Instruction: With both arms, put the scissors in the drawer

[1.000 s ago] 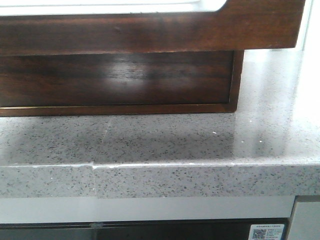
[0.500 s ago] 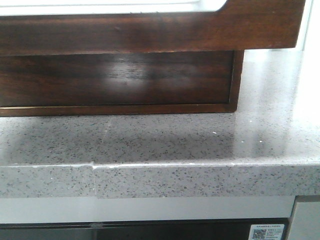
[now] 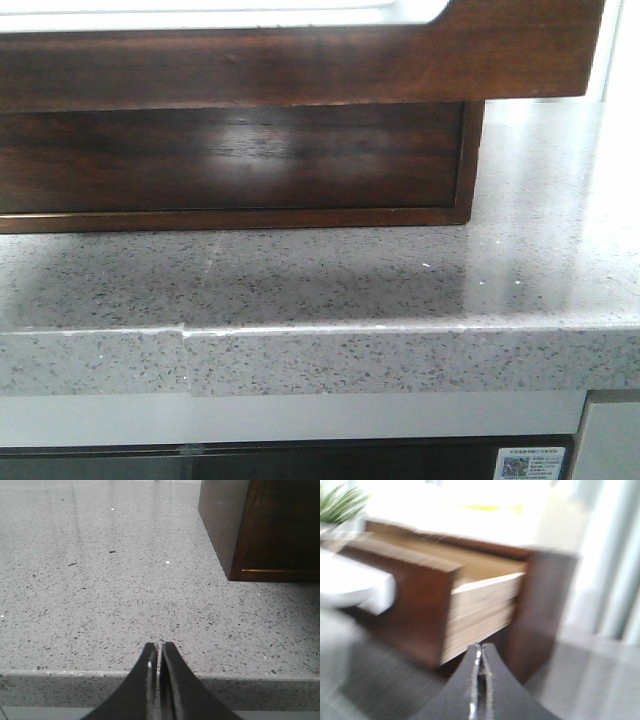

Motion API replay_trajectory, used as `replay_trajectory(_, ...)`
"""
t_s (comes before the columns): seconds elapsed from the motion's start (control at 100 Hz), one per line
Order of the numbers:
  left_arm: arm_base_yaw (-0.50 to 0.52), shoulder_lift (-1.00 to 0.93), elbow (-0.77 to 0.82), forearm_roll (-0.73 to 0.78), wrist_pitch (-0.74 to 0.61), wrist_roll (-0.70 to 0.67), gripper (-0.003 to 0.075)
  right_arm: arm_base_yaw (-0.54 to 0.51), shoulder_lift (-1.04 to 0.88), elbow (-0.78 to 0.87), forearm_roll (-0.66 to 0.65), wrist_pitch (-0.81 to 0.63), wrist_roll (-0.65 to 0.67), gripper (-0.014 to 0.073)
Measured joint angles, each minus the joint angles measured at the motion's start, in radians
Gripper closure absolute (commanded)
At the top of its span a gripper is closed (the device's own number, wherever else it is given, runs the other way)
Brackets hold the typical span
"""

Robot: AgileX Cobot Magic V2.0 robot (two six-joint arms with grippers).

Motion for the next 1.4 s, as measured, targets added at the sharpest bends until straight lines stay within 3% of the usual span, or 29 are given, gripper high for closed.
replay_trajectory(0.13,0.000,0.000,0.000,0.000,0.000,0.000,0.0742,-0.144,-0.082,0.042,-0.115,-0.053,0.194,0.0635)
replay_trajectory(0.27,0.000,0.000,0.000,0.000,0.000,0.000,0.0742,-0.281,-0.136,0.069,-0.273,-0.008,0.436,0.0635)
replay_trajectory(0.41,0.000,0.000,0.000,0.000,0.000,0.000,0.0742,-0.376,-0.151,0.069,-0.322,0.042,0.520,0.0635)
replay_trajectory(0.64,0.000,0.000,0.000,0.000,0.000,0.000,0.0742,-0.486,-0.151,0.069,-0.307,0.211,0.528,0.0635)
replay_trajectory(0.83,0.000,0.000,0.000,0.000,0.000,-0.002,0.0742,-0.563,-0.151,0.069,-0.145,0.416,0.354,0.0635)
replay_trajectory(0.99,0.000,0.000,0.000,0.000,0.000,-0.002,0.0742,-0.576,-0.151,0.069,-0.109,0.535,0.320,0.0635)
replay_trajectory(1.4,0.000,0.000,0.000,0.000,0.000,-0.002,0.0742,-0.576,-0.151,0.069,-0.102,0.566,0.312,0.0635)
